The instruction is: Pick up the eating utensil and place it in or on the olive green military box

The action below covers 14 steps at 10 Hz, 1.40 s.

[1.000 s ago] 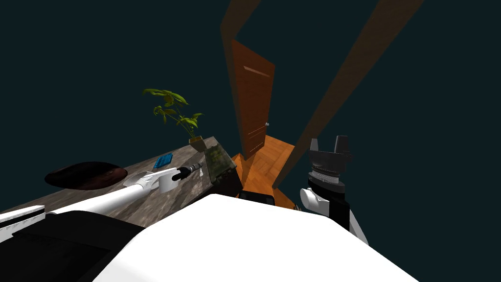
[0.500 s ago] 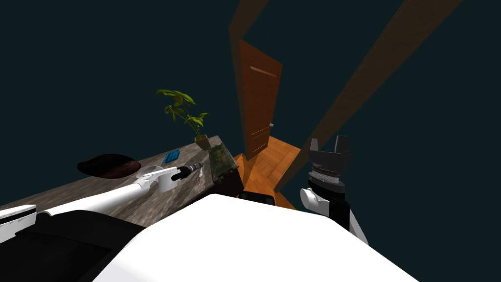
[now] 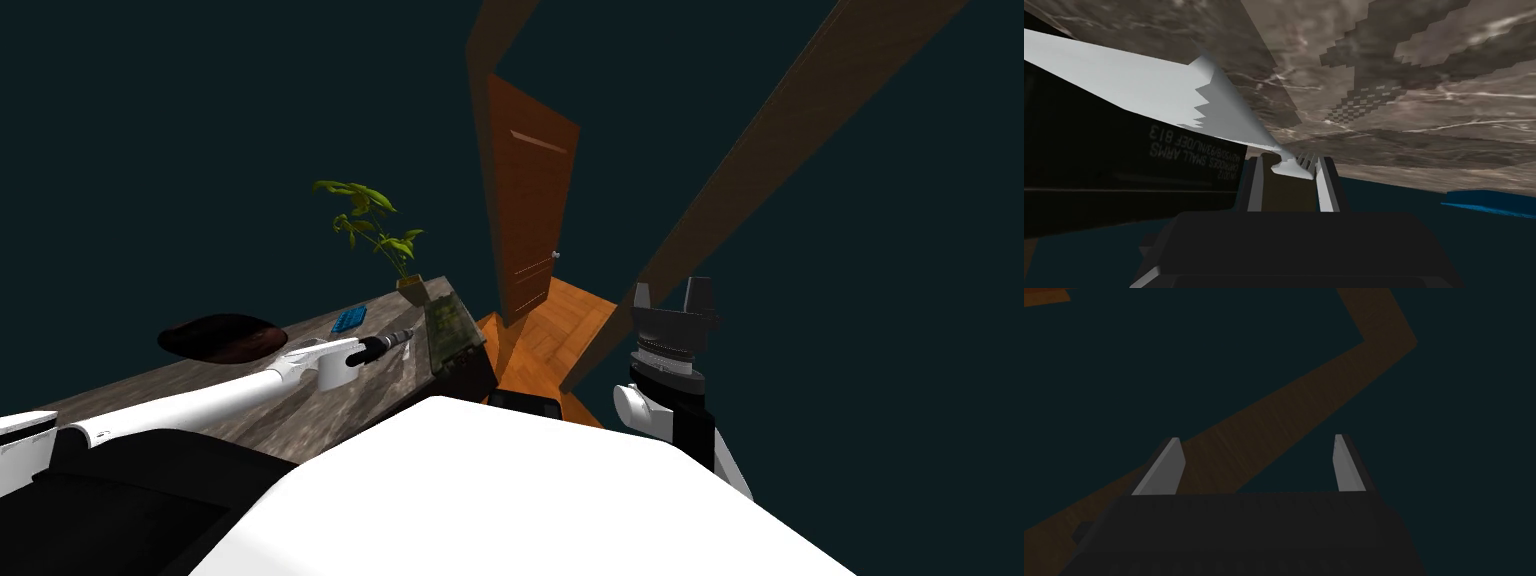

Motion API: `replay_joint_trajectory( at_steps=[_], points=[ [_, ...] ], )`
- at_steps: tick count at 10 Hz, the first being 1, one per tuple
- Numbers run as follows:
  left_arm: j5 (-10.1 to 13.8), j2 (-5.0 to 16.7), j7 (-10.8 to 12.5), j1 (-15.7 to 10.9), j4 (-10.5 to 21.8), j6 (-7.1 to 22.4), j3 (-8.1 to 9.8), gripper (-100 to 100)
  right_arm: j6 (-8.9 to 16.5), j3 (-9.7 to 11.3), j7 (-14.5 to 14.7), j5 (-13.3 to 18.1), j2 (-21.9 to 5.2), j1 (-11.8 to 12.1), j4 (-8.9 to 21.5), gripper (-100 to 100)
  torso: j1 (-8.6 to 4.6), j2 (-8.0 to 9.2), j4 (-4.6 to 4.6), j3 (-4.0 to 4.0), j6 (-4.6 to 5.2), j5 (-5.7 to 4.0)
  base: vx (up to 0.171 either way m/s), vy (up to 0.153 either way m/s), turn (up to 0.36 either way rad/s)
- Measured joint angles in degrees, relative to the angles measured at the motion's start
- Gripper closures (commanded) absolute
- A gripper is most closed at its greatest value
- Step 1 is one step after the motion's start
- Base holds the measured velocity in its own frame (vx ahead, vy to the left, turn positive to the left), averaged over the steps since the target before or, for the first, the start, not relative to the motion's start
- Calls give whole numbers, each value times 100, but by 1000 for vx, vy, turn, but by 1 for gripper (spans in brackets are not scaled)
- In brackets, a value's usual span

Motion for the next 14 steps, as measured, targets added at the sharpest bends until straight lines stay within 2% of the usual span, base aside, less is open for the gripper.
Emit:
replay_joint_trajectory(
  at_steps=[6, 7, 8, 11, 14],
  points=[
    [23, 682, 317, 60, 31, 172, -37, 100, 0, 0, 0, 0, 0, 1, 0, 0, -10, -14, -1, -7, 4, -7, 13, -18, -41],
    [78, 850, 375, -10, 58, 205, -119, 100, 0, 0, 0, 0, 0, 1, 0, 0, -14, -17, -1, -9, 6, -10, 22, -20, -43],
    [53, 961, 447, 56, 64, 227, -70, 100, 0, 0, 0, 0, 0, 1, 0, 0, -14, -16, -2, -8, 3, -9, 20, -20, -33],
    [97, 1300, 602, 21, 138, 263, -118, 100, 0, 0, 0, 0, 0, 1, 0, 0, -17, -13, -1, -7, 1, -11, 20, -20, -8],
    [176, 1600, 743, 60, -72, 381, -66, 100, 0, 0, 0, 0, 0, 1, 0, 0, -27, -16, -2, -8, 2, -10, 34, -40, 52]
  ],
)
